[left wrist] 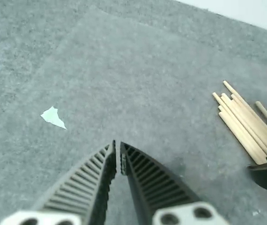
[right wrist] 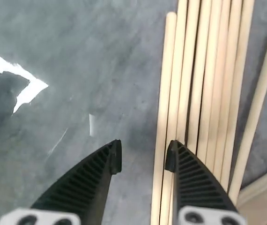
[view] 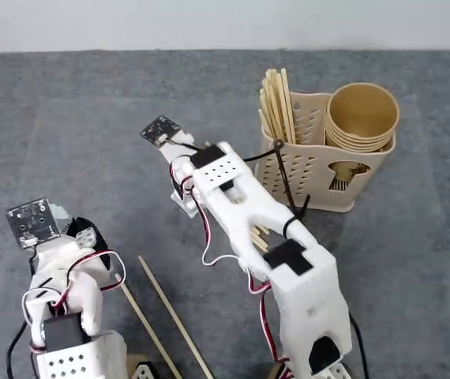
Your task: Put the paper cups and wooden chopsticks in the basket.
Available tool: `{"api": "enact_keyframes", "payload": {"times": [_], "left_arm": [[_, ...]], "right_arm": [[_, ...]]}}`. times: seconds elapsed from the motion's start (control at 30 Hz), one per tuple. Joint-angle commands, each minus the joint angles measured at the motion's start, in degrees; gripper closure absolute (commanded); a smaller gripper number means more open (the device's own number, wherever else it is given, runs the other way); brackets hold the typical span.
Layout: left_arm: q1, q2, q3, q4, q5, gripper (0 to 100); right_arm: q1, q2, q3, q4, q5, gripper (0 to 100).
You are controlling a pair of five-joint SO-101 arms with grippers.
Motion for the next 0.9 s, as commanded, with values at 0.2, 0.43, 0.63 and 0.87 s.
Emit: {"api": "enact_keyframes", "payload": {"times": [0.2,0.43,0.63,0.87], "left_arm": [[-0.2,-1.1,-0.4,0.0,0.2,98],[-0.2,-1.1,-0.4,0.0,0.2,98],[-0.2,-1.1,-0.4,0.1,0.2,98],[-0.3,-1.1,-0.4,0.1,0.2,98]], "right_arm": [[1.4,5.6,-6.0,1.4,1.1,82.9],[-1.3,6.3,-6.1,5.2,1.1,90.4],[-2.2,6.3,-6.1,5.7,1.1,99.1],[-2.3,1.5,-6.1,8.6,3.7,99.1]]}}
